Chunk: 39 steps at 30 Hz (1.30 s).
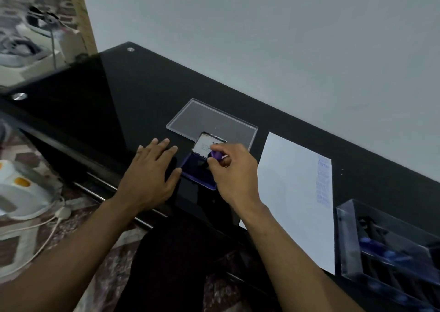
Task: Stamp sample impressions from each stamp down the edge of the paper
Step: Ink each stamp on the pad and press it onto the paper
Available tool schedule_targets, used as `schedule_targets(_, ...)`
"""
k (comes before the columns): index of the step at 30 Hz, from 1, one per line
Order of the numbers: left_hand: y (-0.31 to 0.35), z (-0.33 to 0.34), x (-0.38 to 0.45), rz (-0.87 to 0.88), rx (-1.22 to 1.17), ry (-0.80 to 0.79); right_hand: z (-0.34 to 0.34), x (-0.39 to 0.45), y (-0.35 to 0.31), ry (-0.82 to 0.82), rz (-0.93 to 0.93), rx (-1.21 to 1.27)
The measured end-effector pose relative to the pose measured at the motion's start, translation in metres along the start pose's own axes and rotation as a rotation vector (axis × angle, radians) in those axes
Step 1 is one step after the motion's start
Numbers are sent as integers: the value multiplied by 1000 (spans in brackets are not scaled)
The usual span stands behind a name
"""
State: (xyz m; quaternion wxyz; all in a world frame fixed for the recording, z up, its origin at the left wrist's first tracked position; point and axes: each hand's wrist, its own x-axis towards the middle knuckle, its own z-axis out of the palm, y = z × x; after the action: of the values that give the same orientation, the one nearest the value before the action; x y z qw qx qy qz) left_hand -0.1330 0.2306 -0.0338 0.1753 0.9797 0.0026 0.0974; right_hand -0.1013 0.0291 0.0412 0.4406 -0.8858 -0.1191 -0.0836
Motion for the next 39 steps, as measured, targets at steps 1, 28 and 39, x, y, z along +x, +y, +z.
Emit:
schedule_targets(1, 0, 0, -1, 0, 0, -6, 1, 1, -2, -5, -4, -13)
schedule_targets(28, -1, 10, -5, 0, 135, -20, 0, 8, -13, -197, -75, -310)
schedule_targets(39, 0, 9, -5, 5, 132, -8, -2, 10, -14, -197, -60, -330)
